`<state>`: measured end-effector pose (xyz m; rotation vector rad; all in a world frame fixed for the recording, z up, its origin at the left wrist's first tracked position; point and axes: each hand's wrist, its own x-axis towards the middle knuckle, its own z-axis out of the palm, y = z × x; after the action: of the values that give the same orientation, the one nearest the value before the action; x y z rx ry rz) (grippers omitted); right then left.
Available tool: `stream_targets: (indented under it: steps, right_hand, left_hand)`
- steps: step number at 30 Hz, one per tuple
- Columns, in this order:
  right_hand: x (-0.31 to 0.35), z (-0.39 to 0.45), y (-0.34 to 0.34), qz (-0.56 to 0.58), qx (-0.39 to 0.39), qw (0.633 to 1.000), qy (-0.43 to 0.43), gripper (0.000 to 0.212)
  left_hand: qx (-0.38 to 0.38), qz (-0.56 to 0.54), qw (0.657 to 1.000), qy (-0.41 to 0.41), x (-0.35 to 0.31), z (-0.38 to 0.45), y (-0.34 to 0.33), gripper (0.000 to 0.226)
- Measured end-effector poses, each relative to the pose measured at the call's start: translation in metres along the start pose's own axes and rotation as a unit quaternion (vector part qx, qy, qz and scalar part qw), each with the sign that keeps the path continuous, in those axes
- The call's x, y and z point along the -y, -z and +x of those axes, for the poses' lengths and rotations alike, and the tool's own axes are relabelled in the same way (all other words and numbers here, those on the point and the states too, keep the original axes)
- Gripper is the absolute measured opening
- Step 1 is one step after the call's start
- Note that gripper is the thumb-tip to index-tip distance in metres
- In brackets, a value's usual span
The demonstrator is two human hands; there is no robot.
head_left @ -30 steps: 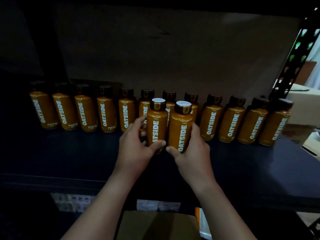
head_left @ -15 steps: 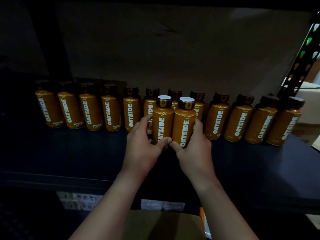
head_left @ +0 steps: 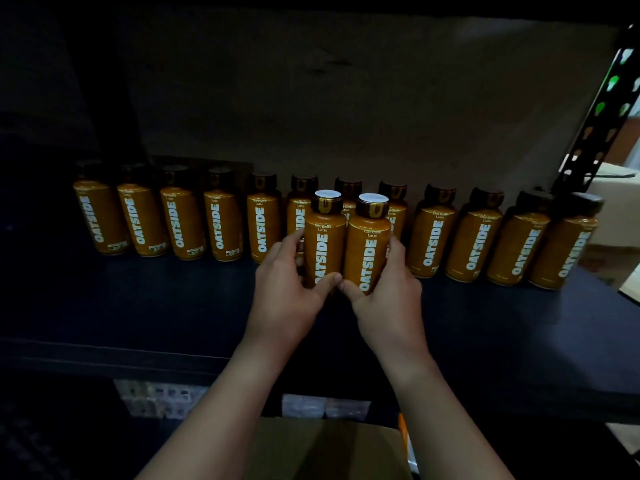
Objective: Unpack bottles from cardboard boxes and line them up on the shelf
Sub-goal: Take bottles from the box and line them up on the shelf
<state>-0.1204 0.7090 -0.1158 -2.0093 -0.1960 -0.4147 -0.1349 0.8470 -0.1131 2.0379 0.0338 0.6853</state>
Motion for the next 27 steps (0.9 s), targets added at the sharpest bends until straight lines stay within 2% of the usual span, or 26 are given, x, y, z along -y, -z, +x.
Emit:
stream_targets:
  steps: [7,9,12,14,16,20,23,25,27]
  right_hand:
    - [-0.002,-0.004,0.004,0.004,0.000,1.000,-0.017,0.110]
    - [-0.001,-0.011,0.010,-0.010,0.006,1.000,-0.027,0.110]
    - [0.005,-0.030,0.024,-0.024,0.015,0.999,-0.031,0.105]
    - [0.004,-0.046,0.032,-0.038,0.013,0.999,-0.010,0.097]
    - [-0.002,-0.063,0.040,-0.057,-0.002,0.997,0.043,0.079]
    - [-0.019,-0.105,0.051,-0.071,-0.008,0.978,0.198,0.040]
    - [-0.048,-0.134,0.047,-0.107,0.057,0.967,0.224,0.035]
    - [-0.075,-0.148,0.039,-0.139,0.127,0.966,0.177,0.039]
    - [-0.100,-0.163,0.030,-0.182,0.208,0.957,0.094,0.043]
  left_hand:
    - [-0.011,-0.007,1.000,0.012,0.001,-0.006,0.006,0.091]
    - [-0.018,-0.018,1.000,0.014,0.000,-0.015,0.011,0.085]
    - [-0.043,-0.053,0.998,0.002,-0.004,-0.036,0.019,0.062]
    - [-0.064,-0.131,0.989,0.014,-0.008,-0.054,0.027,0.045]
    - [-0.072,-0.193,0.978,0.016,-0.009,-0.076,0.034,0.036]
    - [-0.087,-0.150,0.983,-0.054,0.002,-0.128,0.036,0.024]
    - [-0.050,-0.081,0.995,-0.021,0.029,-0.162,0.027,0.024]
    - [0.017,-0.026,0.999,0.022,0.063,-0.185,0.018,0.025]
    - [0.081,0.044,0.992,0.089,0.105,-0.213,0.010,0.025]
